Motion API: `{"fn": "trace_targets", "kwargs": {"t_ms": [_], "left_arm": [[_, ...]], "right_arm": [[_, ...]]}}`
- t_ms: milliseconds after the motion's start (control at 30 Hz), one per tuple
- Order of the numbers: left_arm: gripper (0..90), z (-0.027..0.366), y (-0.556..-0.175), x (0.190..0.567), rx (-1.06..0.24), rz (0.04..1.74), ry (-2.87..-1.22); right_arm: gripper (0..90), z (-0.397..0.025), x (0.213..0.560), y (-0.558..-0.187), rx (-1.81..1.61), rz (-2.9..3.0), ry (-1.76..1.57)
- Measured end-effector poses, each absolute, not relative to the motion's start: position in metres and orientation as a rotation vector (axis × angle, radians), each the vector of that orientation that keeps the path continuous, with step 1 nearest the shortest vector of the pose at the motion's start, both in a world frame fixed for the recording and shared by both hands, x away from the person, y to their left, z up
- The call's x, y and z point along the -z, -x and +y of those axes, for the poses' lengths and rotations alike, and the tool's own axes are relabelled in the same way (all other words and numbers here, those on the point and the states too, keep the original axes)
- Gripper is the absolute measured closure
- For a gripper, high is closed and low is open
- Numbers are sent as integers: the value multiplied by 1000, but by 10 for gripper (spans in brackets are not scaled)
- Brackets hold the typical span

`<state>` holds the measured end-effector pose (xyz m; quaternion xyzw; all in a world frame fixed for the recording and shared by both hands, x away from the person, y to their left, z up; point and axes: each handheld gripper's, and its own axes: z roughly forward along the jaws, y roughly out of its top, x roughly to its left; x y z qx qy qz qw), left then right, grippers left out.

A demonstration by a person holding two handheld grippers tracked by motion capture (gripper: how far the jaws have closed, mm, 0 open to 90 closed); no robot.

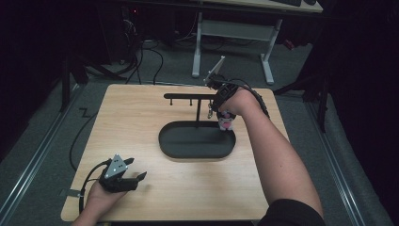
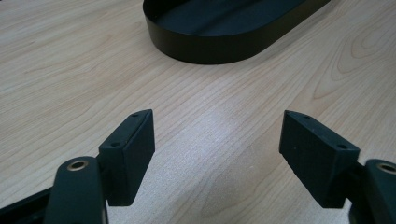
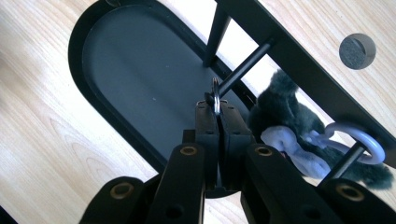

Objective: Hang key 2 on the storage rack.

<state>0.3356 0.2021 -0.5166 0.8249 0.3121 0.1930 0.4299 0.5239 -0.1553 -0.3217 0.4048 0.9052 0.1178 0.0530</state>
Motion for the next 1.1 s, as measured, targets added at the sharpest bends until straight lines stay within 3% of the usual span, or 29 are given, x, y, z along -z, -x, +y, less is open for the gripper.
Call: {"fn": "trace_targets", "kwargs": {"t_ms": [200, 467, 667, 833, 933, 1100], "left_arm": [[274, 200, -336, 518, -473, 773, -2077], [274, 200, -336, 519, -478, 772, -2076], [274, 200, -337, 519, -479, 770, -2084], [274, 200, -336, 518, -481, 775, -2078], [274, 200, -335, 518, -486, 775, -2078], [274, 202, -334, 517, -496, 778, -2078]], "right_arm": [[864, -161, 326, -526, -379, 2736, -1229], [548, -165, 338, -526, -390, 2684, -1322], [450, -166, 339, -523, -452, 2655, -1387], [484, -160, 338, -522, -516, 2615, -1393], [601, -155, 337, -523, -519, 2607, -1379], [615, -149, 339, -529, -491, 2591, -1400]]}}
